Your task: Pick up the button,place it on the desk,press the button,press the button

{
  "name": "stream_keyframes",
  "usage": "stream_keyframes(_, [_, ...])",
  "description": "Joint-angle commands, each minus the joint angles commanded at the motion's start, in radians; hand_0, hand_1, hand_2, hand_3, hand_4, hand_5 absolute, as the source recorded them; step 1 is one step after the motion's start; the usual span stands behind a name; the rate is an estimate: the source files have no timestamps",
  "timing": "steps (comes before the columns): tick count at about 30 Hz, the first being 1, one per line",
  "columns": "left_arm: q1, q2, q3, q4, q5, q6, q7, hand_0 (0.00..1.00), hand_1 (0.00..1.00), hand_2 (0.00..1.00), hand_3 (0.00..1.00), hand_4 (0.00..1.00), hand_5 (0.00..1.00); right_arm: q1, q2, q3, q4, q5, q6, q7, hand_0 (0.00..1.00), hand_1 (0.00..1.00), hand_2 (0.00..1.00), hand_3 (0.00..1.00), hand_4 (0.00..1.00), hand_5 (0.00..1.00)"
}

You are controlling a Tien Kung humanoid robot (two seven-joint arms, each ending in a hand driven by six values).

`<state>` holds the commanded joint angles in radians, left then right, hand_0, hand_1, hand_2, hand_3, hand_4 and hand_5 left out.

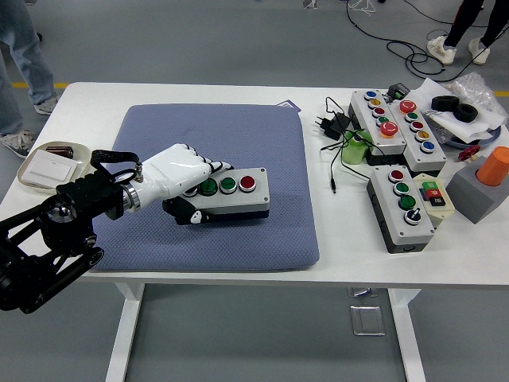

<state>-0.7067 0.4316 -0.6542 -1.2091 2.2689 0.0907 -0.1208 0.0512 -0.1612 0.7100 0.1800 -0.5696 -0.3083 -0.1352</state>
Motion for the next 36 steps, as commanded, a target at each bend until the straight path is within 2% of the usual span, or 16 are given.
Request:
stream_keyframes(4, [-0.008, 0.0, 0.021, 0.024, 0.0, 0.034, -0.007, 0.572, 0.386, 0.297, 0.312, 0.54, 0.002, -0.001, 0.0, 0.001, 0.0, -0.002, 0.0, -0.001, 0.63, 0.469, 0.527, 0.583, 0.266, 0.008])
stream_keyframes(13, [-0.025, -0.008, 0.053, 0.078, 0.0, 0.073, -0.032, 0.571, 0.386, 0.297, 0.313, 0.545, 0.002, 0.0, 0.0, -0.001, 0.0, -0.004, 0.001, -0.001, 0.63, 0.469, 0.527, 0.583, 0.266, 0.008])
stream_keyframes(14, [-0.026, -0.008, 0.054, 0.079, 0.0, 0.074, -0.033, 0.576, 0.406, 0.318, 0.338, 0.556, 0.002, 0.0, 0.0, -0.001, 0.0, -0.004, 0.001, -0.001, 0.63, 0.47, 0.528, 0.583, 0.266, 0.008])
stream_keyframes(19, [-0.035, -0.01, 0.056, 0.094, 0.0, 0.072, -0.051, 0.576, 0.406, 0.318, 0.338, 0.556, 0.002, 0.004, 0.0, -0.003, 0.0, 0.0, 0.001, 0.0, 0.63, 0.47, 0.528, 0.583, 0.266, 0.008])
stream_keyframes(20, [-0.037, -0.011, 0.056, 0.096, 0.0, 0.069, -0.053, 0.567, 0.592, 0.56, 0.499, 0.622, 0.058, 0.004, 0.0, -0.003, 0.0, -0.001, 0.001, -0.001, 0.631, 0.47, 0.529, 0.583, 0.266, 0.008])
stream_keyframes(24, [-0.04, -0.014, 0.052, 0.104, 0.0, 0.053, -0.063, 0.567, 0.592, 0.56, 0.499, 0.622, 0.058, 0.006, 0.0, -0.003, 0.0, -0.001, 0.002, -0.001, 0.631, 0.47, 0.529, 0.583, 0.266, 0.008])
stream_keyframes(25, [-0.041, -0.015, 0.05, 0.106, 0.0, 0.036, -0.067, 0.567, 0.592, 0.56, 0.499, 0.622, 0.058, 0.006, 0.0, -0.002, 0.0, -0.003, 0.002, -0.001, 0.631, 0.47, 0.529, 0.583, 0.266, 0.008])
stream_keyframes(26, [-0.041, -0.016, 0.049, 0.109, 0.0, 0.027, -0.071, 0.633, 0.708, 0.759, 0.625, 0.869, 0.224, 0.006, 0.0, -0.002, 0.0, -0.004, 0.002, -0.001, 0.63, 0.469, 0.528, 0.583, 0.266, 0.008])
stream_keyframes(31, [-0.041, -0.019, 0.041, 0.122, 0.0, -0.002, -0.081, 0.633, 0.708, 0.759, 0.625, 0.869, 0.224, 0.008, 0.0, -0.001, 0.0, -0.003, 0.002, 0.0, 0.63, 0.469, 0.528, 0.583, 0.266, 0.008])
stream_keyframes(32, [-0.041, -0.02, 0.038, 0.125, 0.0, -0.003, -0.08, 0.729, 0.797, 0.863, 0.734, 0.965, 0.336, 0.008, 0.0, -0.001, 0.0, -0.003, 0.002, 0.0, 0.631, 0.469, 0.529, 0.583, 0.266, 0.008])
stream_keyframes(36, [-0.041, -0.022, 0.03, 0.132, 0.0, -0.002, -0.079, 0.729, 0.797, 0.863, 0.734, 0.965, 0.336, 0.009, 0.0, -0.001, 0.0, -0.004, 0.002, 0.0, 0.631, 0.469, 0.529, 0.583, 0.266, 0.008])
